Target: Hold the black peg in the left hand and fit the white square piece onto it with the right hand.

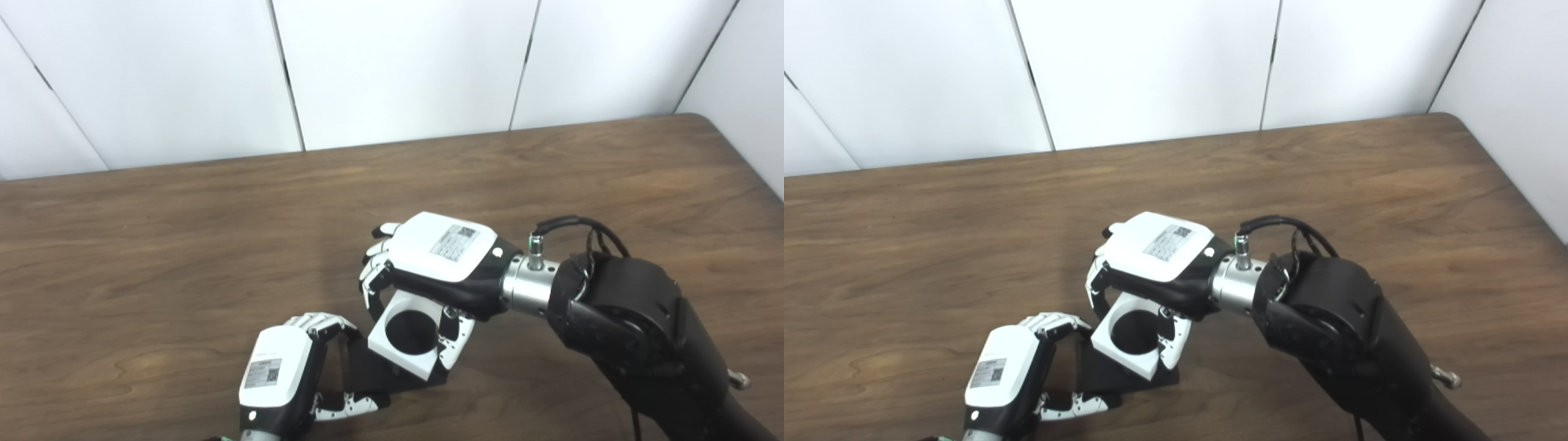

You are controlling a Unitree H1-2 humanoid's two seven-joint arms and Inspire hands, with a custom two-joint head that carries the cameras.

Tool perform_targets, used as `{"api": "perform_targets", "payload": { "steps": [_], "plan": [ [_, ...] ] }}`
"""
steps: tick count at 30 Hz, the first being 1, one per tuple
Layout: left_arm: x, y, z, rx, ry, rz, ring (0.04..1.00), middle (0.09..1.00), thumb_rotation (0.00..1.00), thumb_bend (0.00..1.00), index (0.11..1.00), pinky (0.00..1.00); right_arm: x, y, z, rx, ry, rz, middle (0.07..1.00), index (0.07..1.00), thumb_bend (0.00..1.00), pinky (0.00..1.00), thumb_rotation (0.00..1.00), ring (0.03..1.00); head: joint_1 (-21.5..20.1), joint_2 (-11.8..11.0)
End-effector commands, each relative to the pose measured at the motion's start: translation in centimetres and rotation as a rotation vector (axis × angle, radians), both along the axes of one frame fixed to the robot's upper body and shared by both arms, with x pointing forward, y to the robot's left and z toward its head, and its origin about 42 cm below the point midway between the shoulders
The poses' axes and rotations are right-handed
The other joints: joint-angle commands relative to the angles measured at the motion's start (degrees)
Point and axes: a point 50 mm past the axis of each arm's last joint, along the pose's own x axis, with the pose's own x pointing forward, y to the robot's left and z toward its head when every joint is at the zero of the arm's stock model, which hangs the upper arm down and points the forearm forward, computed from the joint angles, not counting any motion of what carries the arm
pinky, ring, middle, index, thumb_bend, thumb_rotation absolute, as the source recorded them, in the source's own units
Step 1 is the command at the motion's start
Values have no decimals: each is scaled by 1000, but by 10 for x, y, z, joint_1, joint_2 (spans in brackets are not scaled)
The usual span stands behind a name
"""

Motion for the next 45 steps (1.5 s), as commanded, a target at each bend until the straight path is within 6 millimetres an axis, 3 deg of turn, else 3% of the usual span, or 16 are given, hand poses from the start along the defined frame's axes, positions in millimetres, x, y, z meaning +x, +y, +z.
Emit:
{"api": "perform_targets", "payload": {
  "steps": [1, 32, 33, 34, 35, 37, 45],
  "plan": [
    [-4, -9, -4, -10, 57, -42, 742, 688, 51, 522, 484, 710, 0, 1, 2, -9, -29, 19, 764, 483, 524, 954, 133, 856, -1, 0],
    [-6, -11, -1, -18, 43, -43, 737, 685, 50, 522, 484, 710, 15, -4, -5, -18, -24, -11, 761, 489, 525, 938, 146, 863, 0, 5],
    [-6, -12, -1, -20, 44, -41, 737, 685, 50, 522, 484, 711, 15, -4, -5, -33, -17, -12, 782, 568, 758, 961, 238, 878, 0, 5],
    [-6, -12, -1, -21, 45, -41, 737, 685, 50, 522, 484, 711, 15, -4, -4, -44, -13, -13, 807, 634, 902, 983, 329, 895, 0, 5],
    [-6, -12, -1, -22, 46, -40, 737, 685, 50, 522, 484, 711, 14, -3, -4, -57, -7, -16, 818, 659, 951, 992, 366, 902, 0, 5],
    [-5, -12, 0, -21, 47, -41, 739, 686, 50, 522, 484, 711, 14, -3, -3, -73, 1, -21, 855, 718, 991, 999, 442, 931, 2, 5],
    [-5, -11, 0, -21, 44, -39, 736, 683, 50, 522, 484, 701, 13, -4, 2, -71, 8, -38, 897, 809, 1000, 1000, 504, 968, 2, 5]
  ]
}}
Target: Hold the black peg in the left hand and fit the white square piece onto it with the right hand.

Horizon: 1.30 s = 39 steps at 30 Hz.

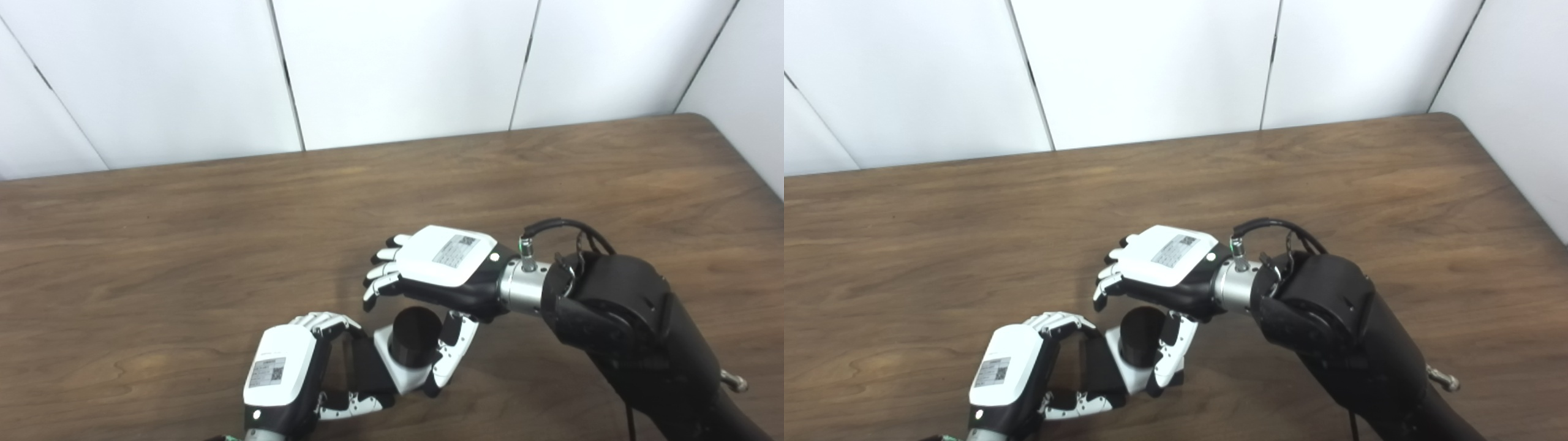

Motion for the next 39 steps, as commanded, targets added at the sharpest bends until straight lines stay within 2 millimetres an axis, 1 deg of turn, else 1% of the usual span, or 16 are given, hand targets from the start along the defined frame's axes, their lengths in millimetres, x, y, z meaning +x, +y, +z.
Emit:
{"api": "perform_targets", "payload": {
  "steps": [1, 9, 12, 13, 14, 16, 18, 21, 23, 26, 28, 30, 35, 39],
  "plan": [
    [-4, -7, -2, -9, 37, -40, 735, 683, 50, 522, 484, 703, 1, 2, 19, 28, -79, 2, 897, 810, 1000, 1000, 506, 969, 0, 0],
    [-3, -6, -3, -4, 42, -36, 735, 682, 54, 523, 485, 695, 2, 1, 21, 33, -88, -14, 890, 795, 1000, 1000, 503, 960, -1, 1],
    [-3, -6, -4, 41, 37, -37, 728, 679, 63, 523, 490, 697, 3, 0, 22, 32, -87, -22, 896, 795, 1000, 1000, 506, 964, -1, 1],
    [-2, -7, -4, 64, 38, -38, 728, 685, 147, 732, 574, 711, 3, 0, 22, 31, -88, -23, 898, 798, 1000, 1000, 506, 964, -1, 1],
    [-2, -7, -4, 89, 41, -38, 730, 693, 199, 814, 616, 721, 3, 0, 22, 30, -88, -25, 899, 801, 1000, 1000, 507, 965, -1, 1],
    [-2, -7, -4, 122, 38, -39, 746, 733, 329, 941, 710, 746, 4, 0, 22, 29, -87, -29, 901, 807, 1000, 1000, 510, 966, -1, 0],
    [-2, -7, -5, 135, 30, -44, 766, 771, 413, 986, 771, 768, 4, -1, 22, 29, -91, -29, 899, 808, 1000, 1000, 516, 964, 0, 0],
    [-2, -6, -5, 143, 24, -52, 794, 817, 521, 1000, 831, 801, 4, -1, 22, 32, -92, -34, 896, 811, 1000, 1000, 517, 960, 2, 1],
    [-2, -5, -3, 151, 34, -60, 816, 841, 546, 1000, 860, 822, 5, -2, 22, 37, -92, -39, 895, 813, 1000, 1000, 516, 959, 5, -1],
    [-1, -1, 3, 178, 70, -90, 877, 897, 528, 1000, 925, 877, 7, -3, 21, 44, -90, -52, 892, 814, 1000, 1000, 506, 955, 8, -1],
    [-2, 2, 6, 196, 93, -114, 918, 936, 539, 1000, 972, 912, 8, -3, 21, 45, -89, -59, 891, 813, 1000, 1000, 503, 956, 8, -2],
    [-4, 6, 11, 214, 113, -141, 937, 957, 539, 1000, 990, 923, 9, -4, 20, 50, -87, -69, 891, 812, 1000, 1000, 500, 956, 10, -3],
    [-11, 16, 21, 222, 150, -166, 959, 997, 517, 1000, 1000, 910, 11, -11, 18, 61, -55, -100, 903, 828, 1000, 1000, 507, 965, 14, -5],
    [-17, 29, 39, 132, 191, -153, 962, 1000, 506, 1000, 1000, 893, 13, -26, 17, 138, 57, -151, 934, 873, 1000, 1000, 495, 997, 14, -6]
  ]
}}
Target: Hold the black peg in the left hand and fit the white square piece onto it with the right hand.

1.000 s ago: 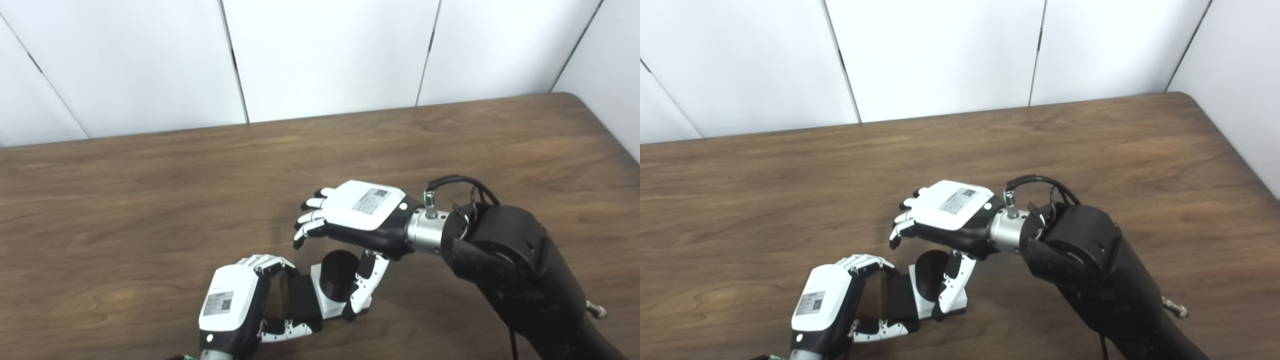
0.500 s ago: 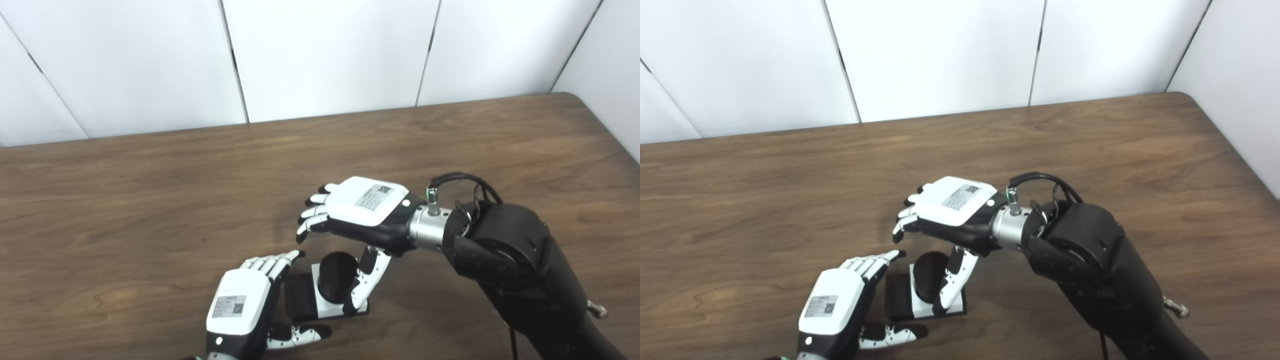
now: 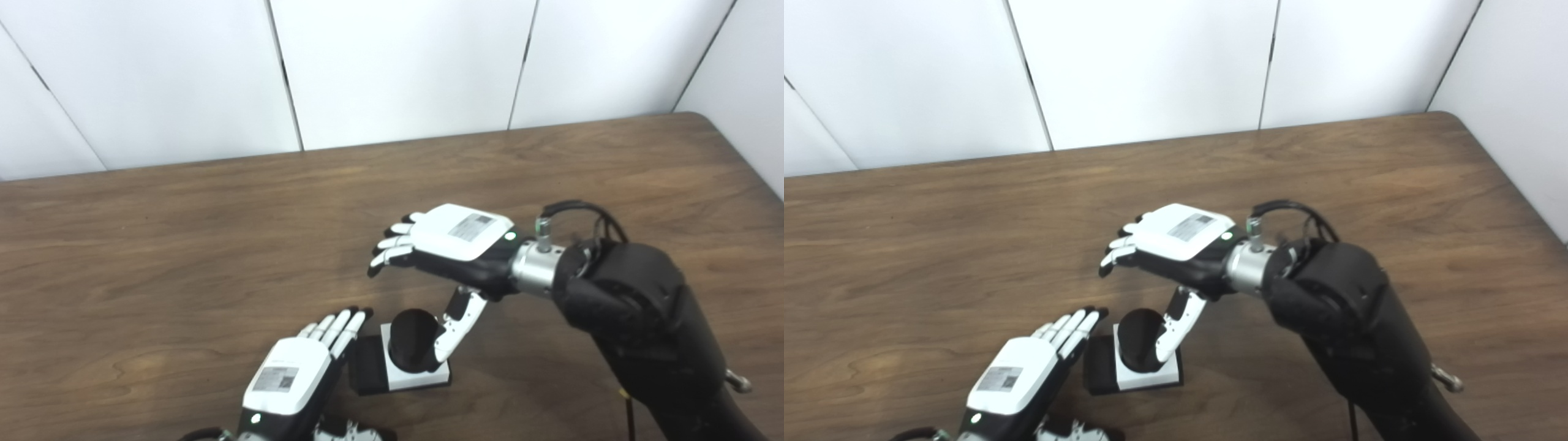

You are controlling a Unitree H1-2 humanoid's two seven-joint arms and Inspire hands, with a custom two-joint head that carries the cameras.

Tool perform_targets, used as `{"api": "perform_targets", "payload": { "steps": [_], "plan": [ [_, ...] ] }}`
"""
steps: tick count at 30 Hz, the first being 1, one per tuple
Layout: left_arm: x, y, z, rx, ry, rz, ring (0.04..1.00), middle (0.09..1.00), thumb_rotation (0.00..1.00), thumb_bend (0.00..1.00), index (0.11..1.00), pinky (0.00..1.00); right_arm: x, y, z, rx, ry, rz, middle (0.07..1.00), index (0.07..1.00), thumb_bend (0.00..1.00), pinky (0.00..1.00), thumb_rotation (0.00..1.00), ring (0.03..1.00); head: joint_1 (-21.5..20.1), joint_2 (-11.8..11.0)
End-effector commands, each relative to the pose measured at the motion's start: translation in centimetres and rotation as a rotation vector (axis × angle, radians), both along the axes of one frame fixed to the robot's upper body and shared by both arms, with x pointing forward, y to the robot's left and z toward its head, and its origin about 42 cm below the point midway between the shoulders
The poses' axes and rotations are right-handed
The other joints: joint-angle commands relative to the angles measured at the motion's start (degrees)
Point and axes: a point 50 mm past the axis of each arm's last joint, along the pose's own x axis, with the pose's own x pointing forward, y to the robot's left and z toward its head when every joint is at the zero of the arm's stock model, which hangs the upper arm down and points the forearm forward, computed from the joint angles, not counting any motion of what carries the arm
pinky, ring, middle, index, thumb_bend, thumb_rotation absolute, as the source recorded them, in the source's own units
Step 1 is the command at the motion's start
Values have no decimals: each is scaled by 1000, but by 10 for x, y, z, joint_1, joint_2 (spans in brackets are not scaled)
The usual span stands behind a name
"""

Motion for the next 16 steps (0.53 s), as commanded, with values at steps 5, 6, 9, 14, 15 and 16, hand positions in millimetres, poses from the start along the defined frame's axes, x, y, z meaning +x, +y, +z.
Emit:
{"api": "perform_targets", "payload": {
  "steps": [5, 6, 9, 14, 15, 16],
  "plan": [
    [-5, 27, 17, -244, -11, 136, 902, 959, 583, 1000, 1000, 799, -3, -41, -3, 212, 126, -103, 947, 935, 879, 970, 702, 982, 2, 1],
    [-5, 30, 18, -293, -9, 171, 895, 957, 599, 1000, 998, 778, -5, -47, -7, 243, 124, -127, 947, 938, 840, 948, 768, 973, 2, 1],
    [-3, 40, 16, -445, -47, 289, 883, 950, 620, 1000, 967, 747, -16, -68, -28, 372, 116, -230, 971, 968, 758, 903, 958, 975, -1, 1],
    [7, 52, 9, -659, -105, 392, 883, 947, 641, 963, 964, 748, -33, -91, -60, 528, 55, -379, 992, 990, 629, 886, 1000, 980, -3, 4],
    [9, 55, 8, -684, -112, 404, 890, 949, 673, 911, 972, 761, -36, -94, -66, 558, 44, -407, 993, 990, 599, 891, 1000, 980, -3, 5],
    [11, 58, 7, -697, -114, 419, 910, 957, 723, 855, 979, 799, -40, -96, -73, 597, 42, -445, 995, 993, 579, 905, 1000, 984, -3, 5]
  ]
}}
